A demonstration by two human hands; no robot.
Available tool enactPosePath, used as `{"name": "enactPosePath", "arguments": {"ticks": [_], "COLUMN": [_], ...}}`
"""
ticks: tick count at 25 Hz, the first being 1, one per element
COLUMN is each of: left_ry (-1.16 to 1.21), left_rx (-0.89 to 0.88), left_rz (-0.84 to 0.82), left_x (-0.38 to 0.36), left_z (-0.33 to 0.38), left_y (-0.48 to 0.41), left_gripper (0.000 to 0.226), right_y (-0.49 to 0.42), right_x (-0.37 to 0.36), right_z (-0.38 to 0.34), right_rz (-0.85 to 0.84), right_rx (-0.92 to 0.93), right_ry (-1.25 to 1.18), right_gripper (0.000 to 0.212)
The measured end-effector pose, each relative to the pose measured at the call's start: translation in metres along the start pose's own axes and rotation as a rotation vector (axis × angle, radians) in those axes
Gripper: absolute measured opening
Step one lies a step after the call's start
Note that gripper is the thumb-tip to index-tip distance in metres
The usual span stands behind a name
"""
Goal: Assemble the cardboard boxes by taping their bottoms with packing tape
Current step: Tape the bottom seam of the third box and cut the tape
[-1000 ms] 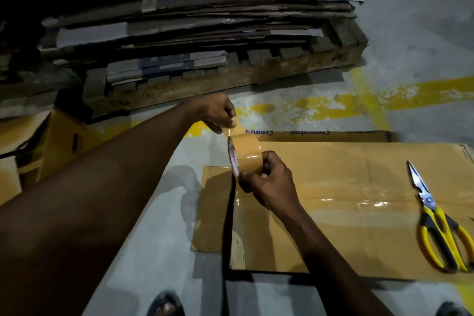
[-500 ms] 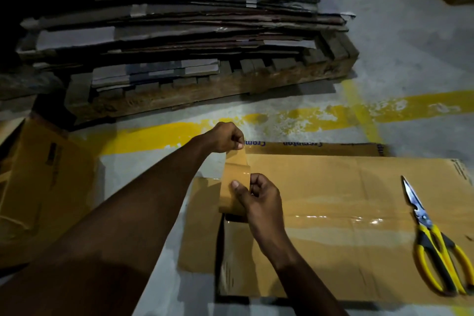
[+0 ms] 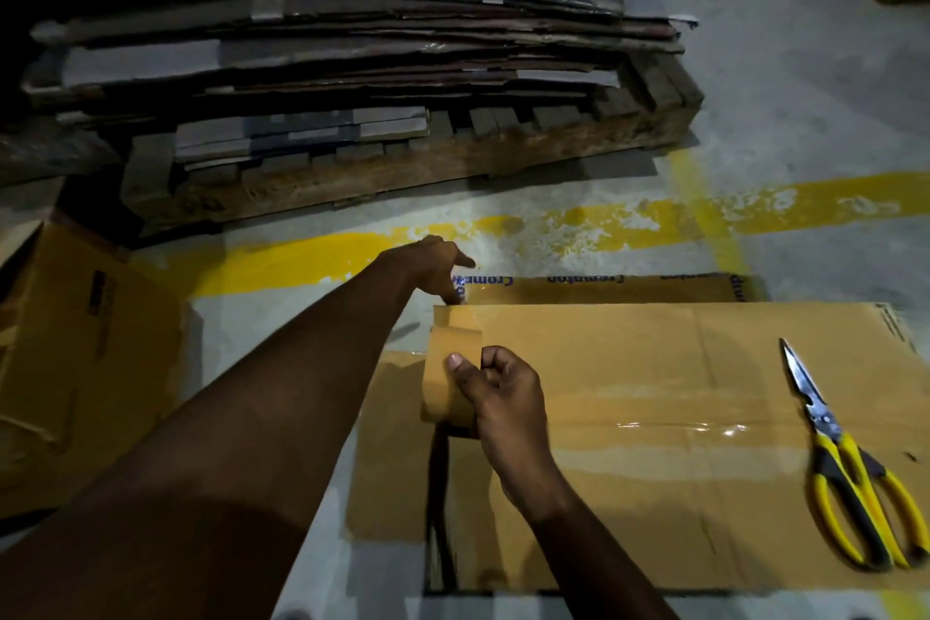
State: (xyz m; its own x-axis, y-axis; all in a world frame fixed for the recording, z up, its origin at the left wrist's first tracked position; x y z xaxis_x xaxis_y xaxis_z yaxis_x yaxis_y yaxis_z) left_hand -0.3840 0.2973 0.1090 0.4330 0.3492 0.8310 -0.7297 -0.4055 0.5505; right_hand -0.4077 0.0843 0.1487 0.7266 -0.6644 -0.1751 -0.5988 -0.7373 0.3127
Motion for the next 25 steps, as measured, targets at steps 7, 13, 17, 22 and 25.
{"name": "enactPosePath", "arguments": {"ticks": [7, 13, 17, 22, 25], "left_ry": [0.266, 0.3, 0.242, 0.234, 0.256], "left_rx": [-0.08, 0.074, 0.211, 0.323, 0.409], "left_rz": [0.053, 0.211, 0.28, 0.313, 0.385], "left_x": [0.001, -0.012, -0.011, -0.016, -0.019], "left_z": [0.009, 0.01, 0.014, 0.017, 0.019], "left_y": [0.035, 0.051, 0.059, 0.064, 0.081], "left_gripper": [0.011, 0.01, 0.008, 0.011, 0.021], "right_y": [0.013, 0.04, 0.079, 0.092, 0.096], "right_x": [-0.002, -0.001, -0.004, 0.01, 0.013], "right_z": [-0.001, 0.015, 0.028, 0.035, 0.032], "right_rz": [0.013, -0.136, -0.208, -0.254, -0.234], "right_rx": [0.068, -0.048, -0.151, -0.215, -0.207], "right_ry": [0.166, 0.343, 0.272, 0.11, 0.143], "right_gripper": [0.045, 0.028, 0.03, 0.02, 0.017]}}
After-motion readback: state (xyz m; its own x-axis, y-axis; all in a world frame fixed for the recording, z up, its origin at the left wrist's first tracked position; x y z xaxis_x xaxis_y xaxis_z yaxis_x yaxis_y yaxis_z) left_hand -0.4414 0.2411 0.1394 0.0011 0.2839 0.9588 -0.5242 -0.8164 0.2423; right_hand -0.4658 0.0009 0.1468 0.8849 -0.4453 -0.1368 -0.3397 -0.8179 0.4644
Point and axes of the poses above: each hand's wrist, its own y-axis away from the middle knuckle, its own x-axis out of the back of the hand, z = x × y, the point moved 6 cm from there along -y, towards the middle knuckle, and after that the axes turned 10 degrees about -y, right-handed, at the moved point
